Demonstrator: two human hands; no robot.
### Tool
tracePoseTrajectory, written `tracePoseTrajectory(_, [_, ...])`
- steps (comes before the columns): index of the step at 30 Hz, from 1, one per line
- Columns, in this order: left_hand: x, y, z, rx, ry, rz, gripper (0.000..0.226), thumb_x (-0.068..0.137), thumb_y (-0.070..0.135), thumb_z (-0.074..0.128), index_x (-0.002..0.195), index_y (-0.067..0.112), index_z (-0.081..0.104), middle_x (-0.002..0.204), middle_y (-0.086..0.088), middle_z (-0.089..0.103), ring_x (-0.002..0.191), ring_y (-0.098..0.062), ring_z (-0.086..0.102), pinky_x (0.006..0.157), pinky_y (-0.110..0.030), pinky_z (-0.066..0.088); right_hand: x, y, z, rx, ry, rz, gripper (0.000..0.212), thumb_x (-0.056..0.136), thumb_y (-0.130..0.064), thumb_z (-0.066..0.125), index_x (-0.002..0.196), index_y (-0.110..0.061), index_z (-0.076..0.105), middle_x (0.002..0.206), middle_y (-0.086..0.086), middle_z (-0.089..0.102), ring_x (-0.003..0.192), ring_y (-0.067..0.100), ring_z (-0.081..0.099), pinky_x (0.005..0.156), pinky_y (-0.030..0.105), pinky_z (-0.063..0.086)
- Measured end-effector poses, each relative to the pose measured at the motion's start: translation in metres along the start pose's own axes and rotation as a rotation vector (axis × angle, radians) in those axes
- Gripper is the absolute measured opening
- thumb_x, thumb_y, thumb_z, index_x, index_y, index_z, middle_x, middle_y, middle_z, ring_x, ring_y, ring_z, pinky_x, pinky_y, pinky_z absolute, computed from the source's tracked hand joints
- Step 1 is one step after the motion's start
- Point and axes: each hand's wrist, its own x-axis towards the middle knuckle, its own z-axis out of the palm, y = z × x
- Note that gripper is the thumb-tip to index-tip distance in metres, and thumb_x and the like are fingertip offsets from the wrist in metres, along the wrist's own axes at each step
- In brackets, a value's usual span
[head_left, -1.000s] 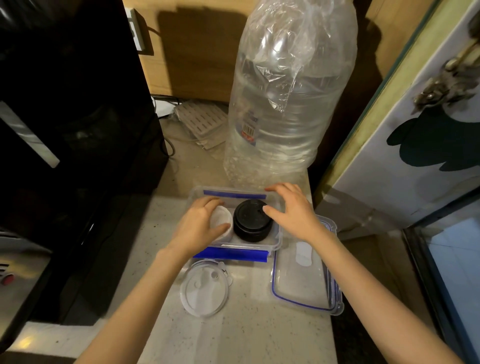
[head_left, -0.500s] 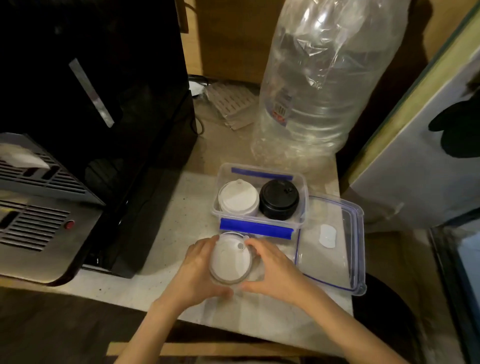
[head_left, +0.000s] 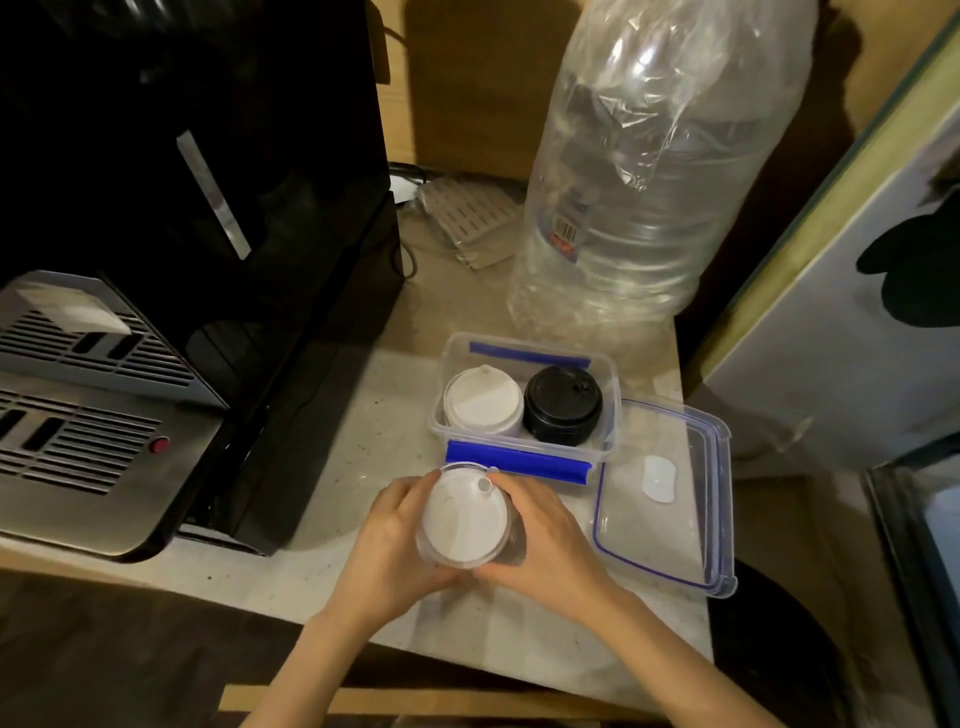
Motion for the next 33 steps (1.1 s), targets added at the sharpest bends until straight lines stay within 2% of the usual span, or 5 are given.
tracePoseTrajectory(3, [0.007,0.008,-0.02,0.008,0.038,0.071,0.1,0.045,0.075,0.065,0.13,0.025,0.045,0.119,0.012,0.044,0.103,-0.004,0.045,0.085,-0.013,0.037,0.004,-0.013,-0.019,0.048,0.021,-0.05,0.086,0.067,-0.043,0.077,0.137,-0.037,0.028,0.137,-0.014,0.038,0.122,0.001,0.039,0.099,0.021,0.038])
tracePoseTrajectory(7, [0.041,0.031,-0.04,0.02,0.089,0.085,0.095,0.049,0.049,0.082,0.131,0.022,0.043,0.116,0.012,0.04,0.102,-0.004,0.041,0.082,-0.009,0.032,0.029,-0.021,-0.055,0.099,0.081,-0.135,0.083,0.068,-0.033,0.079,0.137,-0.034,0.032,0.129,-0.018,0.035,0.121,0.002,0.039,0.101,0.024,0.039])
tracePoseTrajectory(18, [0.125,0.043,-0.007,0.136,0.011,-0.223,0.087,0.057,0.046,0.078,0.131,0.024,0.038,0.135,-0.005,0.041,0.121,-0.024,0.041,0.099,-0.037,0.042,0.113,0.003,-0.081,0.155,0.06,0.107,0.046,0.093,-0.02,0.05,0.138,-0.019,0.04,0.141,0.007,0.045,0.13,0.023,0.041,0.11,0.037,0.033])
tracePoseTrajectory(26, [0.131,0.048,-0.009,0.362,-0.017,-0.222,0.078,0.062,0.056,0.071,0.128,0.028,0.041,0.126,0.0,0.057,0.121,-0.025,0.039,0.087,-0.035,0.04,0.121,0.007,-0.069,0.12,0.018,0.097,0.047,0.093,-0.017,0.049,0.139,-0.017,0.036,0.141,0.009,0.046,0.13,0.023,0.042,0.108,0.037,0.036])
tracePoseTrajectory(33, [0.134,0.044,-0.005,0.386,-0.023,-0.236,0.075,0.069,0.04,0.075,0.131,0.017,0.04,0.141,-0.004,0.041,0.13,-0.024,0.034,0.102,-0.038,0.04,0.12,0.01,-0.062,0.06,0.038,0.069,0.04,0.092,-0.019,0.053,0.13,-0.018,0.042,0.13,0.006,0.057,0.118,0.021,0.053,0.097,0.034,0.046])
